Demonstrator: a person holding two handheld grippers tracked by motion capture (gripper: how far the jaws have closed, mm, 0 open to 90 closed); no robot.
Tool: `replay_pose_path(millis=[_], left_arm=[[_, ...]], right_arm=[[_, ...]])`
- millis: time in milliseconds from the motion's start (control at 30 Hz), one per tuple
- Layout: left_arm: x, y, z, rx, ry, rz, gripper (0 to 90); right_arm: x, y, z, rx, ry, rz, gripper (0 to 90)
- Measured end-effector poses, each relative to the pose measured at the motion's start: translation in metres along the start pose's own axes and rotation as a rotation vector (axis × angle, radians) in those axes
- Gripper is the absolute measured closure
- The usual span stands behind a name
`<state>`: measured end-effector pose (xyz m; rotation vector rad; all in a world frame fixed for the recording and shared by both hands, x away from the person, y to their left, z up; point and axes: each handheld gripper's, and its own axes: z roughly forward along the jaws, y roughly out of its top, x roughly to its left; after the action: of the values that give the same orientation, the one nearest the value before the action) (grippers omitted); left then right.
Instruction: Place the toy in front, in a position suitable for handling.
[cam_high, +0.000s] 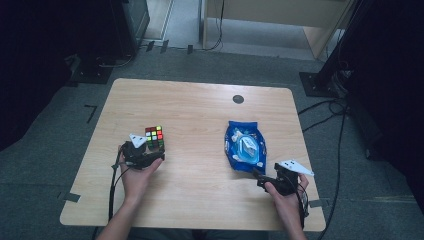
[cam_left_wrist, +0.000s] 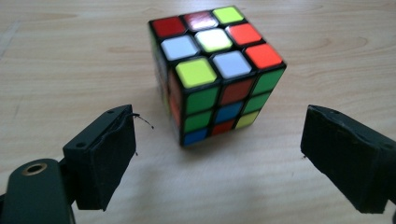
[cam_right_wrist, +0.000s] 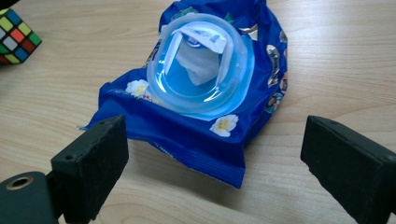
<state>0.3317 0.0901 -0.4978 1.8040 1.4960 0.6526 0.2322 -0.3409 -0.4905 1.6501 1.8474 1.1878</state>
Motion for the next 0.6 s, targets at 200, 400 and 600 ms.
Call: replay_pose_path(millis=[200,400,600], left_arm=[[-0.006,0.011,0.017,-0.003,0.072,-0.037,11.9],[-0.01,0.016,0.034,0.035,0.142,-0.022,15.2],[-0.007,0.014,0.031,0.021,0.132,0.078,33.8]], right_arm=[[0.003,0.0,0.001,0.005,-0.002,-0.005,7.6],[0.005,-0.001,0.003,0.008,-0.002,-0.017,7.6],[0.009,-0.001,0.005,0.018,-0.008,-0.035,7.7]])
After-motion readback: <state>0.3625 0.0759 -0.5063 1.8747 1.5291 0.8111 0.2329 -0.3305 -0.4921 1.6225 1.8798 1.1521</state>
